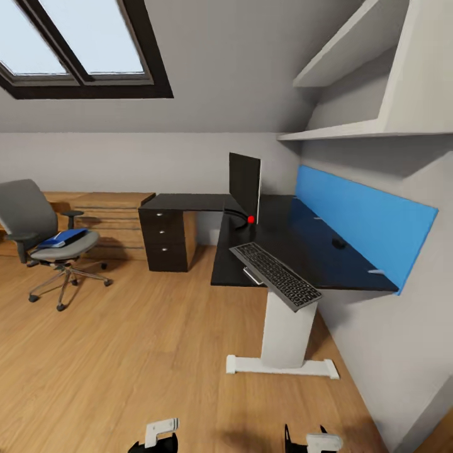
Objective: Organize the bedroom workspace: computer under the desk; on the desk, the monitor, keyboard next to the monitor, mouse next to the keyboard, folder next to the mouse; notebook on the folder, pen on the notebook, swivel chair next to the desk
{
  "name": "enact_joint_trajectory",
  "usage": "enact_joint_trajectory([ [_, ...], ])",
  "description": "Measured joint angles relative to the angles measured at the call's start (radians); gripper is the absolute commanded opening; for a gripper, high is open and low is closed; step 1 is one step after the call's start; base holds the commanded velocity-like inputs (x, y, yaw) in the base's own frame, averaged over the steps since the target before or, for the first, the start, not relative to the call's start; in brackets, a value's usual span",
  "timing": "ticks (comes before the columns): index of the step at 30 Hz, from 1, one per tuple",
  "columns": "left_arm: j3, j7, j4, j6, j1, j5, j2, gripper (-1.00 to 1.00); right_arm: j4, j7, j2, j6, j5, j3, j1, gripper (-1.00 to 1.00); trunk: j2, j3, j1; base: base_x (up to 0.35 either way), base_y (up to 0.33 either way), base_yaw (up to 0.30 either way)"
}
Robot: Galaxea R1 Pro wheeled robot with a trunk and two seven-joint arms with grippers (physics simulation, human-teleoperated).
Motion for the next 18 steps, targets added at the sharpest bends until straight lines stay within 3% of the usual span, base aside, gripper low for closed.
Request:
enact_joint_trajectory([
  [7,0.001,0.000,0.000,0.000,0.000,0.000,0.001,1.00,0.000,0.000,0.000,0.000,0.000,0.000,0.000,1.00,0.000,-0.001,0.000,-0.001,-0.292,-0.109],
  [11,0.000,0.001,0.000,0.000,0.000,0.000,0.000,1.00,-0.001,0.000,0.000,0.000,0.000,0.000,0.000,1.00,0.000,-0.001,0.000,0.000,-0.077,-0.017],
  [18,0.001,0.001,0.000,0.000,0.000,0.000,0.001,1.00,-0.001,0.000,0.001,-0.001,0.000,0.000,0.000,1.00,0.049,0.021,-0.027,0.000,-0.012,-0.003],
])
